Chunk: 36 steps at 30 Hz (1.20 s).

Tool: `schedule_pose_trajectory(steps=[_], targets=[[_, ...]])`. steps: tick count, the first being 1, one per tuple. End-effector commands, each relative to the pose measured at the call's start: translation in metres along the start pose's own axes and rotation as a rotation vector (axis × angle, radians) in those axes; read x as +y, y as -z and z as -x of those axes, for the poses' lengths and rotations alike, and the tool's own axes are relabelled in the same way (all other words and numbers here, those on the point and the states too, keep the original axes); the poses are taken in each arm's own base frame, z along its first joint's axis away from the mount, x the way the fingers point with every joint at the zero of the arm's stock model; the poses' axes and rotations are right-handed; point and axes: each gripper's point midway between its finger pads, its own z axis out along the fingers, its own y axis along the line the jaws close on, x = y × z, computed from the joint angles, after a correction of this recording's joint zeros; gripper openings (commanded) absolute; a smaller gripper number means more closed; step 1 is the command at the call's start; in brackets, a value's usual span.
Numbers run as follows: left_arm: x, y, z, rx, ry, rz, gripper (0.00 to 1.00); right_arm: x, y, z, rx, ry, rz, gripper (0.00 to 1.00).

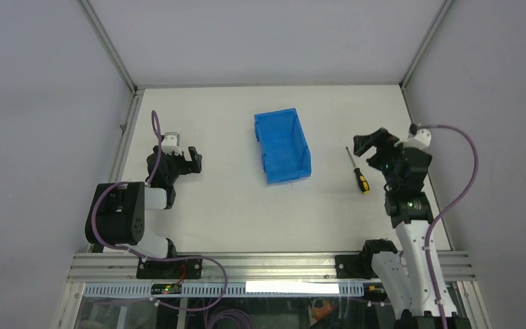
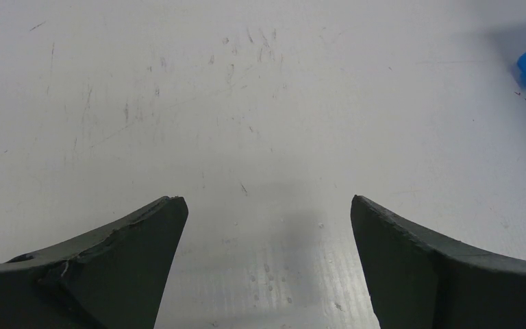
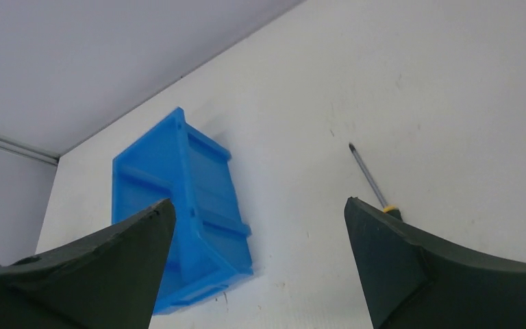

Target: Put the screwdriver in the bin

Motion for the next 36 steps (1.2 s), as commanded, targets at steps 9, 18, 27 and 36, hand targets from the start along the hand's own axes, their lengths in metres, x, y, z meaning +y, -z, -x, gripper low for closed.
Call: schedule_pose_trajectory(steps=[9, 18, 27, 36], targets=[[-0.006, -0.004, 0.027, -0.086, -0.013, -0.018, 0.99, -0.021, -0.059, 0.046, 0.613, 0.362, -0.426, 0.97], [-0.005, -0.004, 0.027, -0.086, -0.012, -0.017, 0.99, -0.114, -0.072, -0.068, 1.044, 0.445, -0.612, 0.91], [-0.005, -0.004, 0.027, -0.086, -0.012, -0.017, 0.99, -0.136, -0.076, -0.117, 1.157, 0.416, -0.596, 0.66], [-0.005, -0.004, 0.026, -0.085, -0.012, -0.017, 0.99, -0.11, -0.077, -0.08, 1.123, 0.451, -0.555, 0.0]])
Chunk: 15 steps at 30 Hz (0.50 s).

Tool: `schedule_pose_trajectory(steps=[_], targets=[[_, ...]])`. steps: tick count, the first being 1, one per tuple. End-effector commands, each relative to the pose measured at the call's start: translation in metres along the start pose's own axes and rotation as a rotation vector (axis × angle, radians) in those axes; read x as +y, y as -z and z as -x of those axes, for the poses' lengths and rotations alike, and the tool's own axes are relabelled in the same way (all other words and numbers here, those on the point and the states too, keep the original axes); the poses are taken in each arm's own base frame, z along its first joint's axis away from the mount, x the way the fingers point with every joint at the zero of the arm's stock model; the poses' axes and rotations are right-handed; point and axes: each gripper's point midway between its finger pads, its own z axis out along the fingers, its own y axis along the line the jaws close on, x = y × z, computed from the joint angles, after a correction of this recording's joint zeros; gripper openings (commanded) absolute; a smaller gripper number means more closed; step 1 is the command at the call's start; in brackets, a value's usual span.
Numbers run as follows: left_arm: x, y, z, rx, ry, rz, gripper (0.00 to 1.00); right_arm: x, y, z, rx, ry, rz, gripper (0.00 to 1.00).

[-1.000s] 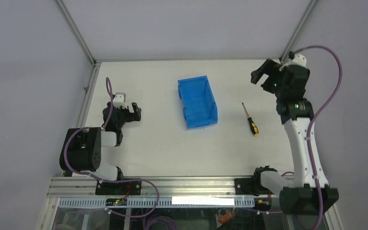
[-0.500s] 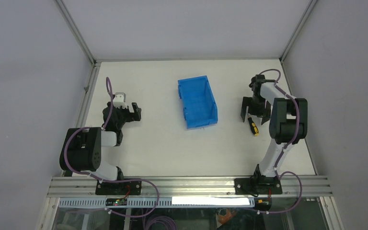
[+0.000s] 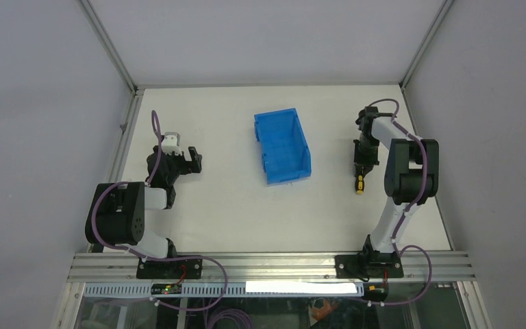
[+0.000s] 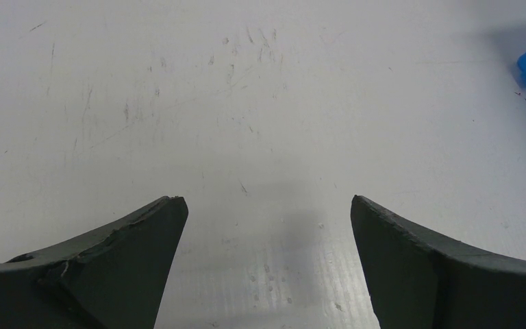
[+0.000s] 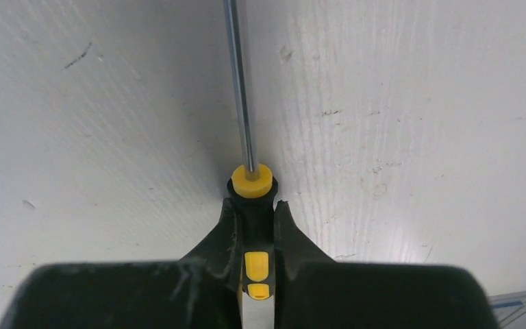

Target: Put the screwdriver in the bin

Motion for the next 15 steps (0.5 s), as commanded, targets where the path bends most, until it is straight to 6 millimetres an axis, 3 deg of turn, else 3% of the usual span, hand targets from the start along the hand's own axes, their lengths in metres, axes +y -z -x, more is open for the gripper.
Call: schedule_pose_trajectory(steps=[1, 10, 15], targets=[[-0.005, -0.004, 0.027, -0.086, -0.012, -0.017, 0.99, 0.0, 0.04, 0.021, -0.071, 0.033, 0.019, 0.0], [-0.006, -0.004, 0.027, -0.086, -0.012, -0.019, 0.99, -0.003, 0.148, 0.027, -0.094, 0.011, 0.067, 0.0], [-0.006, -0.004, 0.026, -0.084, -0.013, -0.019, 0.99, 0.005, 0.186, 0.039, -0.172, -0.07, 0.12, 0.0]])
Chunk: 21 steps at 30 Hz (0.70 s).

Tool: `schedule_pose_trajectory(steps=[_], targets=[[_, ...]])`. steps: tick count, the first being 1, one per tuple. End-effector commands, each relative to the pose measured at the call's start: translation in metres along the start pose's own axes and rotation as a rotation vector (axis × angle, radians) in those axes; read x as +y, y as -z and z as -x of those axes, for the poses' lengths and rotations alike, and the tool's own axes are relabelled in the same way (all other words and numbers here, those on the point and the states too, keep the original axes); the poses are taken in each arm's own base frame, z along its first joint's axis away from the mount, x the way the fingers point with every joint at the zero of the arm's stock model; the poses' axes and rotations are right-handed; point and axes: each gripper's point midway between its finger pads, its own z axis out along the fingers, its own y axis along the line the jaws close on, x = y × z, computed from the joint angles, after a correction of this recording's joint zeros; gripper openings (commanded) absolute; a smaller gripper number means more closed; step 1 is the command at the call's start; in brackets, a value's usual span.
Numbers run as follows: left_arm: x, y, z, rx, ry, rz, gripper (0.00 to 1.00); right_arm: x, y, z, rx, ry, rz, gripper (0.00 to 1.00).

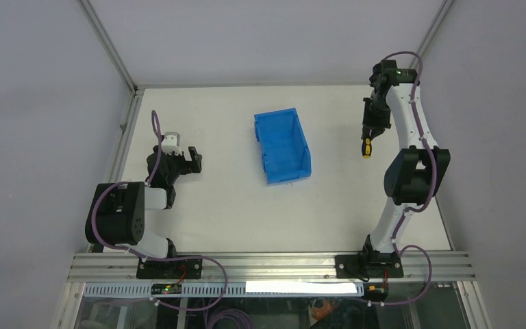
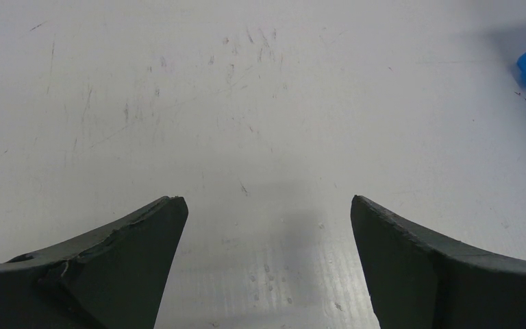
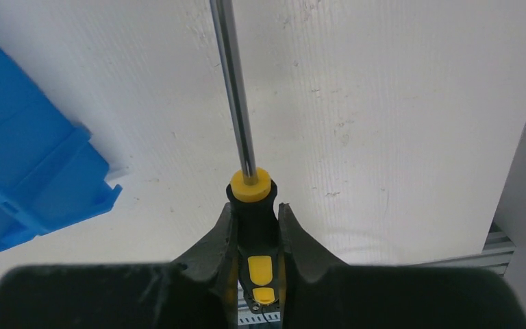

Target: Put the screwdriver in the bin

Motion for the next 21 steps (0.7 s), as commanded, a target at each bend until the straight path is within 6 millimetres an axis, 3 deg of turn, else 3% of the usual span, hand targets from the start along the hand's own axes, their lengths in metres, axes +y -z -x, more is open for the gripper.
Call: schedule_pose_trajectory(steps=[1, 4, 9, 13, 16, 17, 21], targets=[[-0.006, -0.004, 0.027, -0.085, -0.012, -0.018, 0.99, 0.01, 0.051, -0.007, -0.033, -0.083, 0.067, 0.0], [-0.006, -0.004, 0.026, -0.085, -0.012, -0.018, 0.99, 0.053, 0.063, 0.004, -0.077, -0.108, 0.223, 0.0], [-0.006, -0.004, 0.027, -0.086, -0.012, -0.019, 0.99, 0.157, 0.081, 0.012, -0.17, 0.018, 0.388, 0.0], [-0.006, -0.004, 0.027, -0.085, -0.013, -0.019, 0.99, 0.228, 0.09, 0.015, -0.244, 0.121, 0.452, 0.0], [-0.006, -0.004, 0.027, -0.085, -0.012, -0.019, 0.99, 0.26, 0.08, 0.014, -0.265, 0.192, 0.429, 0.0], [-0.006, -0.004, 0.027, -0.085, -0.012, -0.018, 0.99, 0.266, 0.08, 0.013, -0.272, 0.212, 0.429, 0.0], [-0.006, -0.004, 0.027, -0.086, -0.012, -0.018, 0.99, 0.28, 0.048, 0.006, -0.252, 0.298, 0.369, 0.0]])
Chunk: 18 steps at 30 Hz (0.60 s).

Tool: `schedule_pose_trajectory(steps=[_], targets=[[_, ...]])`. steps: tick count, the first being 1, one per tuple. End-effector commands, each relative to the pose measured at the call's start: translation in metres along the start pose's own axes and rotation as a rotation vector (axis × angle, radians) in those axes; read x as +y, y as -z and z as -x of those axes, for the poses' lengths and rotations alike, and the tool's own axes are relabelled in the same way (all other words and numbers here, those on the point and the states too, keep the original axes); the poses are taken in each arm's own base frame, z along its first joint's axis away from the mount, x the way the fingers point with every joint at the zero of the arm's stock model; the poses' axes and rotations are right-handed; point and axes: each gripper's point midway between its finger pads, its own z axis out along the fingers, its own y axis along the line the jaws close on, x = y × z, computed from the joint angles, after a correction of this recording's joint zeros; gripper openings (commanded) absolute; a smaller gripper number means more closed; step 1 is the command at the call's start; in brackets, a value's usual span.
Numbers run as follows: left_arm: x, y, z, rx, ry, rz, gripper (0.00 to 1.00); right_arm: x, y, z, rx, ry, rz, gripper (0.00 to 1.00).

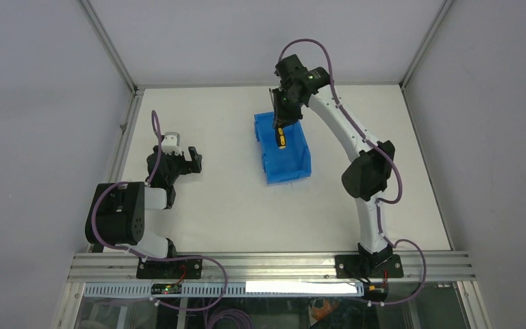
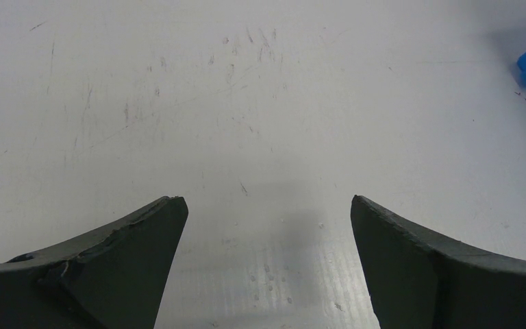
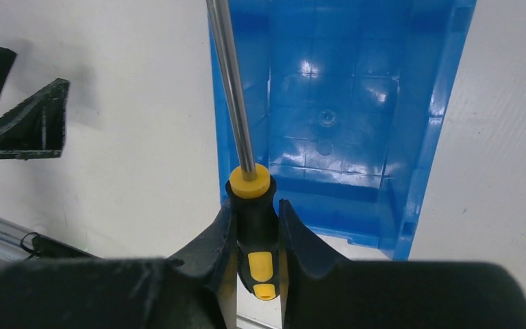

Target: Put the screwdriver in the bin

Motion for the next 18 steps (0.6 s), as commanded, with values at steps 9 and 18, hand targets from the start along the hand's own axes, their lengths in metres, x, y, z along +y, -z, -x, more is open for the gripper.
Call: schedule_pose_trajectory(steps=[9, 18], targets=[[-0.006, -0.004, 0.026, -0.085, -0.012, -0.018, 0.99, -0.037, -0.096, -0.042, 0.095, 0.19, -0.133, 0.0], [-0.006, -0.004, 0.026, -0.084, -0.012, -0.019, 0.99, -0.058, -0.145, -0.073, 0.165, 0.174, -0.198, 0.02]])
